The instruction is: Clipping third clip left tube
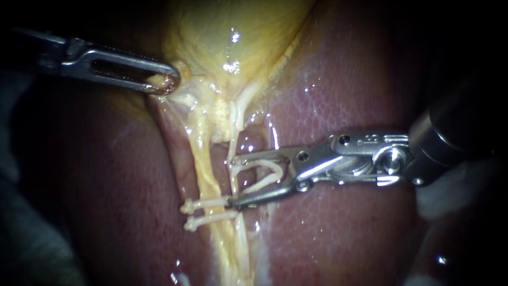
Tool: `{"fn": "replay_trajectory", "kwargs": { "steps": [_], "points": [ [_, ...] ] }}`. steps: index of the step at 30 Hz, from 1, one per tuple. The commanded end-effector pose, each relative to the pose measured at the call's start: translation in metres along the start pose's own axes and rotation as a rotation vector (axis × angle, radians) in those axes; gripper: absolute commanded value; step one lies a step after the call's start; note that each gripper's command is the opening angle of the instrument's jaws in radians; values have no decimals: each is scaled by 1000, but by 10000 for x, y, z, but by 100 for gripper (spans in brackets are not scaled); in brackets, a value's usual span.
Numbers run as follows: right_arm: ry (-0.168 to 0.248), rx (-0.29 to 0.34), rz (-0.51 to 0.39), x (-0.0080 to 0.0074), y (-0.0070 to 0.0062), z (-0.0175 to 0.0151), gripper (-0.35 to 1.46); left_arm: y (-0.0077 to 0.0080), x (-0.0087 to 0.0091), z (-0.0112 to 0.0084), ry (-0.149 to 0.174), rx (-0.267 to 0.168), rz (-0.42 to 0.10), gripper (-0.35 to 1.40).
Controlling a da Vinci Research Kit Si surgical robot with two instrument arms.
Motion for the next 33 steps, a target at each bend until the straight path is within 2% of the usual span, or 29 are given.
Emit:
{"fn": "replay_trajectory", "kwargs": {
  "steps": [1, 5, 11, 20, 25, 33],
  "points": [
    [-1, 2, 5, 0, -1, -1, 44, 0, 0, 0, 0, 1, 0, -35],
    [2, 17, 7, 1, -4, -5, 44, 0, 0, 0, 0, 1, 0, -35],
    [33, 43, 16, 6, -7, -6, 44, -1, 0, 0, 0, 1, 0, -35],
    [46, 64, 32, 9, -4, 1, 43, -1, 0, 0, 1, 2, 0, -35],
    [45, 64, 37, 7, 1, 3, 43, -1, 0, 0, 1, 2, 0, -35],
    [44, 63, 46, 2, 19, 2, 43, -1, 0, 0, 1, 2, 0, -35]
  ]
}}
